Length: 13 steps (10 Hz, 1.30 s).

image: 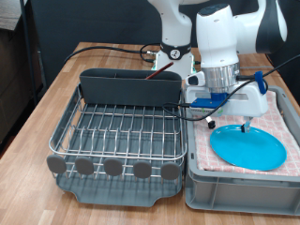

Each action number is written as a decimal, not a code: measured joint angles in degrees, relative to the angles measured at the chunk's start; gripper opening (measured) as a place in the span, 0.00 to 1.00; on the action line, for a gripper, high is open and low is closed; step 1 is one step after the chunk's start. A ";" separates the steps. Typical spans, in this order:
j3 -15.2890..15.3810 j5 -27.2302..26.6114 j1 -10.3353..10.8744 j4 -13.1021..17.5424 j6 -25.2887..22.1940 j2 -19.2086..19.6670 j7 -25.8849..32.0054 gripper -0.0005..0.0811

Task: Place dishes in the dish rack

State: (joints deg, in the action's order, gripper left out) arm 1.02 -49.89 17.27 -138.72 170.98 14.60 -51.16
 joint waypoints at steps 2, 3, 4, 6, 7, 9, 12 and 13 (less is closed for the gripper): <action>0.43 -1.38 -0.40 0.66 0.33 0.62 1.39 0.99; 0.85 -2.37 -0.65 0.80 0.96 0.79 2.28 0.99; 1.15 -3.04 -0.80 0.91 1.27 0.89 2.81 0.99; 1.36 -3.74 -0.89 1.04 1.83 1.12 3.26 0.86; 1.53 -4.20 -0.93 1.05 2.22 1.22 3.59 0.64; 1.88 -4.89 -1.05 1.06 2.42 1.25 3.89 0.42; 2.23 -5.60 -1.24 1.06 2.69 1.26 4.47 0.05; 2.36 -5.85 -1.29 1.06 2.89 1.26 4.63 0.05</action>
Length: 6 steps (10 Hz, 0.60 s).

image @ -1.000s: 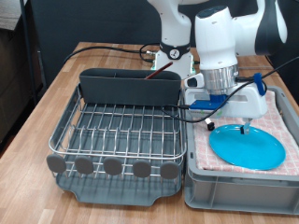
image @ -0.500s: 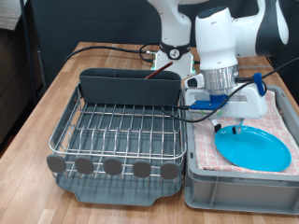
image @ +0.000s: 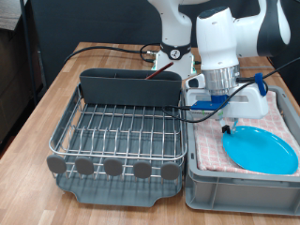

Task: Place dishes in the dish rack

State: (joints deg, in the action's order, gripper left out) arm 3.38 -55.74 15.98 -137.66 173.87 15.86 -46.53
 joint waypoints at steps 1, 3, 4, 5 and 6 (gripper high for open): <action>0.02 -0.04 -0.01 0.00 0.08 0.00 0.03 0.04; -1.59 2.70 1.15 -0.06 0.05 -0.02 -1.98 0.04; -3.15 5.47 2.32 -0.23 -0.12 -0.08 -4.34 0.04; -4.76 8.07 3.54 -0.39 -0.56 -0.29 -6.71 0.04; -6.39 10.55 4.73 -0.56 -0.99 -0.70 -8.87 0.04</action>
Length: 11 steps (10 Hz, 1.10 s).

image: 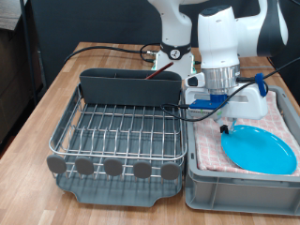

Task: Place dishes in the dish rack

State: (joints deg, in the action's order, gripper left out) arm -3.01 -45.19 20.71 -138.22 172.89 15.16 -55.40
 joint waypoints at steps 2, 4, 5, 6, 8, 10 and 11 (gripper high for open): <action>-4.17 6.60 2.92 -0.31 -2.05 -1.39 -5.57 0.04; -8.63 14.37 5.95 -0.47 -4.36 -3.28 -12.02 0.04; -10.48 18.04 7.13 -0.49 -5.52 -4.21 -15.04 0.03; -12.21 21.96 8.13 -0.49 -6.87 -5.13 -18.24 0.03; -15.71 31.86 9.97 -0.39 -10.53 -7.07 -26.50 0.03; -18.39 44.25 11.17 0.21 -16.04 -9.63 -36.56 0.03; -18.91 49.00 11.28 0.70 -19.48 -11.23 -40.47 0.03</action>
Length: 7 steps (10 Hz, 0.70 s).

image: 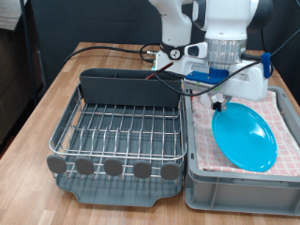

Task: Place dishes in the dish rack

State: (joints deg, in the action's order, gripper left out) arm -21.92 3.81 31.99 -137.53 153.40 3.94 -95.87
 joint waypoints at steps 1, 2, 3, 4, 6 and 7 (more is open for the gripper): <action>-0.18 3.37 -0.01 0.76 -4.11 -1.65 -2.64 0.03; -0.22 5.64 -0.05 1.81 -8.83 -3.25 -4.22 0.03; -0.24 7.02 -0.13 3.13 -13.85 -4.73 -4.52 0.03; -0.30 8.13 -0.20 4.82 -19.82 -6.02 -4.32 0.03; -0.53 11.10 -0.39 8.47 -30.55 -7.62 -2.06 0.03; -0.99 11.20 -0.55 8.84 -29.19 -8.13 -1.60 0.03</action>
State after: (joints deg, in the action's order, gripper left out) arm -22.91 15.01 31.44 -128.68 124.21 -4.19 -97.47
